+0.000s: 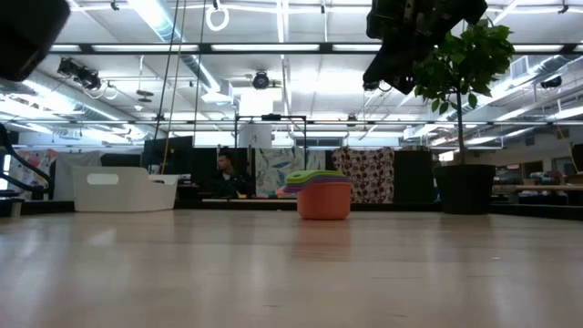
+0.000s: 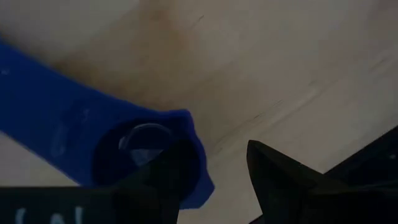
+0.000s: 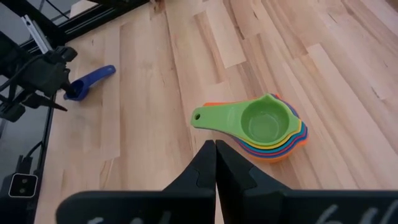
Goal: Nest measuring cups in basket
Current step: Stack the dark blue measuring cup on top of the green measuring cup
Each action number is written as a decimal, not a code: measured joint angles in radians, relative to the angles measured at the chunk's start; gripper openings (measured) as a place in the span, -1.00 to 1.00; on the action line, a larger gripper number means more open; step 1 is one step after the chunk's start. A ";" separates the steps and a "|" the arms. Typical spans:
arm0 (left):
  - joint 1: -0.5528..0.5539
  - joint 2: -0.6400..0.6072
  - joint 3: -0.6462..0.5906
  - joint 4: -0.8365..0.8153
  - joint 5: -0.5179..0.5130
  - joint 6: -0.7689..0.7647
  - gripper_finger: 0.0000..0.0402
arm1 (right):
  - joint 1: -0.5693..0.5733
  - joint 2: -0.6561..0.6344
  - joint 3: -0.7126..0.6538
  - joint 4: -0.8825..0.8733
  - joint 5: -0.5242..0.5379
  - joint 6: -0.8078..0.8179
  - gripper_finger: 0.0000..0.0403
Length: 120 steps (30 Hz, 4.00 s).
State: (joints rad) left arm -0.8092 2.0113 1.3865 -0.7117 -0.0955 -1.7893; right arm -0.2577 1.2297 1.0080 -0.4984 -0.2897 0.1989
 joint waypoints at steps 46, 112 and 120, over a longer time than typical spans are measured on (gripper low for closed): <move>0.223 -0.144 -0.008 -0.251 0.031 0.132 -0.93 | -0.001 0.000 0.000 0.004 0.008 0.008 -0.98; 1.013 -0.102 0.165 -0.027 0.220 2.456 -0.93 | -0.193 -0.127 0.000 0.056 0.285 -0.063 -0.98; 1.016 -0.036 0.165 0.021 0.210 2.509 -0.93 | -0.224 -0.127 0.000 0.055 0.263 -0.067 -0.98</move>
State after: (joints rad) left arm 0.2066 1.9750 1.5510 -0.6906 0.1150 0.7195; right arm -0.4822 1.1023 1.0080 -0.4432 -0.0270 0.1319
